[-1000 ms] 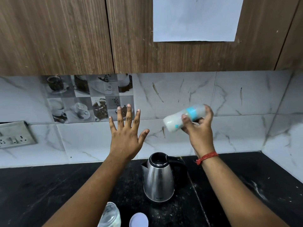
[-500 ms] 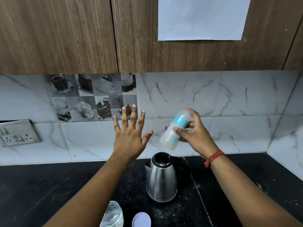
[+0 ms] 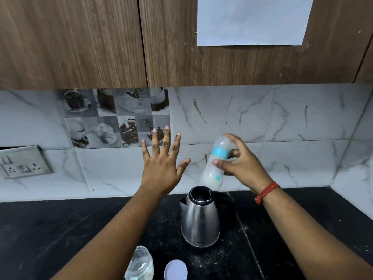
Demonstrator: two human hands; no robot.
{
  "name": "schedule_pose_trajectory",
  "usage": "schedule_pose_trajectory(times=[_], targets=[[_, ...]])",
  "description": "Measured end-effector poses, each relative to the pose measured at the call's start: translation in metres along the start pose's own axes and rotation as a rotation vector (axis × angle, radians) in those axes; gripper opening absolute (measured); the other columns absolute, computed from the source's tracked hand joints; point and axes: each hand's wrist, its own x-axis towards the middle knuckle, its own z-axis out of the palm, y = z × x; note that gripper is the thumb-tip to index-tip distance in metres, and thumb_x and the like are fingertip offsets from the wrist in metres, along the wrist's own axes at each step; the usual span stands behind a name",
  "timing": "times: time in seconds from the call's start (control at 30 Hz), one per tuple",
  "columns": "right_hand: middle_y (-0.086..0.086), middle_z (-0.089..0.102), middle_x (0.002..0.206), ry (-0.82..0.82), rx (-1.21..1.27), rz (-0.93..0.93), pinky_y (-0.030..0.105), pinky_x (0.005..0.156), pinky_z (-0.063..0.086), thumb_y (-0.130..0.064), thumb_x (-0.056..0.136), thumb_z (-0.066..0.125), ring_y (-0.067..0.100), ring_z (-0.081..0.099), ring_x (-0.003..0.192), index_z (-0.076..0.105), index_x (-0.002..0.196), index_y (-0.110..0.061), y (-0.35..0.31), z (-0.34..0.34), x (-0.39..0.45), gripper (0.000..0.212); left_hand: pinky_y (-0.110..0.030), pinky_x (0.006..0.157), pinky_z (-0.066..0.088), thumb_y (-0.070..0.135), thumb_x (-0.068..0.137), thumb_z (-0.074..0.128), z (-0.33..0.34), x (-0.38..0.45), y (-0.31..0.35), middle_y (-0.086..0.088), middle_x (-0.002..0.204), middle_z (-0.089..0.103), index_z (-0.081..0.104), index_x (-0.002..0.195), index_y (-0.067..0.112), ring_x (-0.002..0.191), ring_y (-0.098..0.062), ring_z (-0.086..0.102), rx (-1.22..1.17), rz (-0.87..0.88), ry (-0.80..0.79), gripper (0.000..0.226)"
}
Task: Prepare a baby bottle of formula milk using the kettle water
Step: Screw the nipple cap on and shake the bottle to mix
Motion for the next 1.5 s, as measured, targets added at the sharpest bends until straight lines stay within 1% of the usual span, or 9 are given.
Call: schedule_pose_trajectory(times=[0.1, 0.2, 0.33, 0.43, 0.57, 0.67, 0.8, 0.93, 1.5], targets=[[0.006, 0.063, 0.11, 0.228, 0.176, -0.033, 0.039, 0.076, 0.064, -0.012, 0.086, 0.079, 0.019, 0.071, 0.096, 0.036, 0.144, -0.035, 0.004, -0.004, 0.003, 0.075, -0.068, 0.123, 0.002, 0.073, 0.097, -0.005, 0.0, 0.002, -0.001, -0.007, 0.171, -0.02, -0.014, 0.161, 0.031, 0.157, -0.036, -0.02, -0.014, -0.021, 0.005, 0.077], [0.012, 0.062, 0.112, -0.064, -0.014, 0.019, 0.04, 0.076, 0.064, -0.013, 0.08, 0.084, 0.022, 0.071, 0.09, 0.043, 0.14, -0.043, 0.002, -0.001, 0.002, 0.079, -0.069, 0.123, 0.004, 0.073, 0.097, -0.005, 0.0, 0.001, -0.003, -0.007, 0.171, -0.02, -0.015, 0.161, 0.03, 0.157, -0.036, -0.02, 0.005, -0.004, 0.0, 0.078], [0.005, 0.063, 0.112, 0.219, 0.194, -0.023, 0.036, 0.075, 0.064, -0.013, 0.088, 0.078, 0.017, 0.072, 0.096, 0.036, 0.145, -0.036, 0.0, -0.004, 0.001, 0.075, -0.068, 0.123, 0.003, 0.073, 0.098, -0.003, 0.0, 0.002, -0.003, -0.008, 0.171, -0.019, -0.01, 0.163, 0.029, 0.157, -0.037, -0.018, -0.013, -0.03, 0.003, 0.078], [0.014, 0.062, 0.114, -0.035, 0.033, 0.028, 0.038, 0.073, 0.064, -0.013, 0.081, 0.083, 0.029, 0.073, 0.097, 0.045, 0.139, -0.044, 0.0, 0.002, -0.001, 0.076, -0.069, 0.123, 0.003, 0.073, 0.097, -0.006, 0.0, 0.0, -0.001, -0.008, 0.171, -0.019, -0.016, 0.161, 0.03, 0.157, -0.036, -0.019, 0.005, -0.007, -0.003, 0.077], [0.003, 0.064, 0.111, 0.279, 0.207, -0.028, 0.043, 0.079, 0.063, -0.015, 0.086, 0.079, 0.02, 0.073, 0.098, 0.037, 0.142, -0.041, 0.006, 0.0, -0.002, 0.074, -0.068, 0.123, 0.002, 0.073, 0.097, -0.005, 0.001, 0.001, -0.002, -0.007, 0.171, -0.02, -0.011, 0.163, 0.029, 0.157, -0.036, -0.019, -0.01, -0.036, -0.007, 0.079], [0.011, 0.063, 0.116, -0.055, 0.012, 0.02, 0.046, 0.08, 0.064, -0.017, 0.079, 0.086, 0.03, 0.074, 0.098, 0.045, 0.133, -0.054, 0.003, 0.005, -0.006, 0.077, -0.068, 0.123, 0.003, 0.073, 0.098, -0.004, 0.001, -0.001, -0.003, -0.007, 0.171, -0.022, -0.014, 0.162, 0.03, 0.157, -0.035, -0.021, 0.01, -0.012, -0.01, 0.078], [0.006, 0.064, 0.111, 0.255, 0.201, 0.002, 0.045, 0.08, 0.063, -0.017, 0.085, 0.081, 0.024, 0.072, 0.1, 0.041, 0.136, -0.045, 0.003, -0.001, -0.003, 0.071, -0.068, 0.123, 0.003, 0.073, 0.098, -0.004, 0.0, 0.0, -0.005, -0.007, 0.171, -0.02, -0.009, 0.163, 0.028, 0.157, -0.035, -0.021, -0.01, -0.042, -0.014, 0.079], [0.01, 0.063, 0.115, -0.087, -0.032, 0.03, 0.04, 0.078, 0.064, -0.016, 0.08, 0.085, 0.027, 0.074, 0.095, 0.046, 0.137, -0.049, -0.002, 0.007, -0.012, 0.077, -0.069, 0.123, 0.004, 0.072, 0.099, -0.002, -0.002, -0.002, 0.001, -0.007, 0.171, -0.019, -0.011, 0.163, 0.029, 0.157, -0.035, -0.019, -0.013, -0.001, -0.009, 0.078], [0.011, 0.064, 0.118, -0.12, 0.136, 0.01, 0.042, 0.081, 0.063, -0.014, 0.082, 0.081, 0.018, 0.073, 0.097, 0.042, 0.148, -0.038, -0.024, 0.001, -0.02, 0.08, -0.065, 0.124, -0.002, 0.073, 0.097, -0.001, 0.007, -0.022, 0.003, -0.003, 0.17, -0.026, -0.016, 0.161, 0.032, 0.156, -0.031, -0.025, -0.112, -0.07, -0.061, 0.077]])
